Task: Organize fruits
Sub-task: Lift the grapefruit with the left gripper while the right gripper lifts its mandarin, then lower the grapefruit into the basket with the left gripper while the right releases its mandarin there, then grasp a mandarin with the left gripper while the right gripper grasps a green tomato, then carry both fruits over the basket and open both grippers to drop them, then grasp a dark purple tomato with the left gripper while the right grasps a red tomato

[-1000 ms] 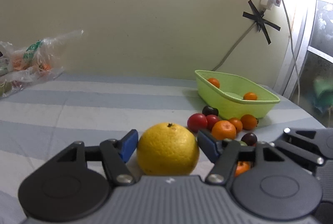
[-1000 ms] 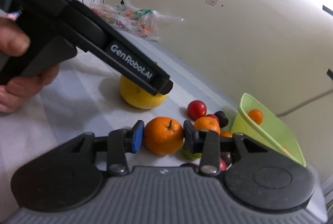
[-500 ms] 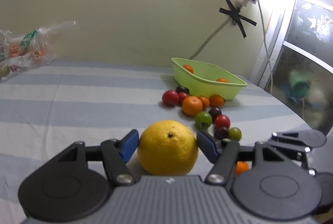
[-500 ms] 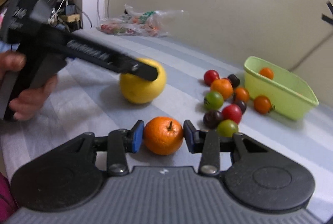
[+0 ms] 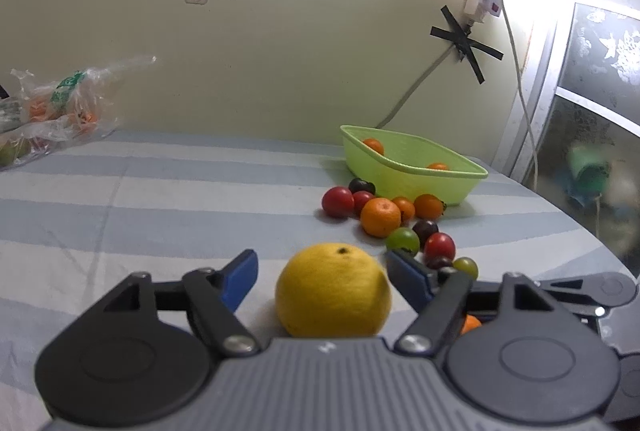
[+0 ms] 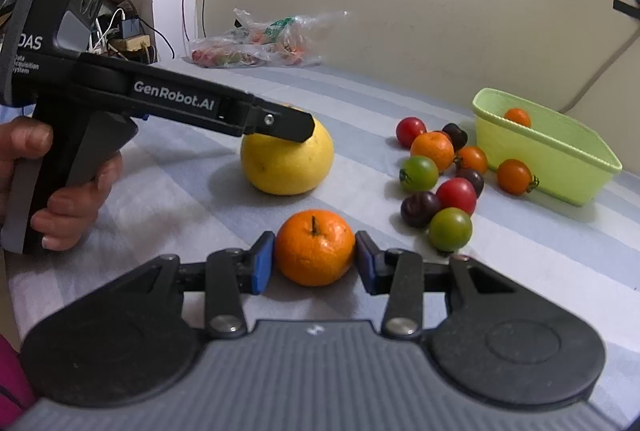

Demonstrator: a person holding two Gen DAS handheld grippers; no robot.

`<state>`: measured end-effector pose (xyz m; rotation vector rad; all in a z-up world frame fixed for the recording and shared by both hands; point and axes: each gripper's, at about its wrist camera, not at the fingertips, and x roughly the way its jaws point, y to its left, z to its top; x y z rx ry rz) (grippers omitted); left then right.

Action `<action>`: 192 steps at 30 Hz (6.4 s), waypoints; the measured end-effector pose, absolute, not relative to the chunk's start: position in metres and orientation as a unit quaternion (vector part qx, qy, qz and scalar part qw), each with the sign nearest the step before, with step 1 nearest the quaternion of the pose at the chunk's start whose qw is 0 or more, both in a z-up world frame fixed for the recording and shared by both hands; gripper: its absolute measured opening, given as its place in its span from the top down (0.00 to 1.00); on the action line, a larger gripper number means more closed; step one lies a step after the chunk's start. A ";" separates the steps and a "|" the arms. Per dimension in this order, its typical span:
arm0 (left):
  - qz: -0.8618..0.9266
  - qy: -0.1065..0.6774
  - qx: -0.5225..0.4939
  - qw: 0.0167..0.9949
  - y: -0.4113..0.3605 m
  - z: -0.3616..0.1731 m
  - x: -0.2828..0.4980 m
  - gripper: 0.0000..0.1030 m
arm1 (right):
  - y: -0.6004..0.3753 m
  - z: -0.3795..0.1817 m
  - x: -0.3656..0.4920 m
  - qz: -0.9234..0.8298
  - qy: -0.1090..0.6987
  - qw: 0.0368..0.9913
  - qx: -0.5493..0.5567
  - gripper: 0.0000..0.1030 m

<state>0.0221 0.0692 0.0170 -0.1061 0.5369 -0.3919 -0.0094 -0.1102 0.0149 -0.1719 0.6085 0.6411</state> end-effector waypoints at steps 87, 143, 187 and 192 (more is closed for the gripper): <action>-0.286 0.288 0.011 0.914 -0.002 0.000 -0.028 0.33 | -0.187 0.019 0.042 0.274 0.318 0.906 0.049 0.58; -0.306 0.354 -0.026 0.883 -0.130 0.043 0.209 0.54 | -0.251 0.045 0.133 0.135 0.223 0.965 0.018 0.68; -0.317 0.295 0.042 0.900 -0.014 0.000 0.024 0.47 | -0.212 0.023 0.066 0.262 0.327 0.898 0.133 0.61; -0.307 0.317 0.038 0.897 -0.021 -0.006 0.036 0.56 | -0.206 0.012 0.070 0.273 0.344 0.886 0.150 0.64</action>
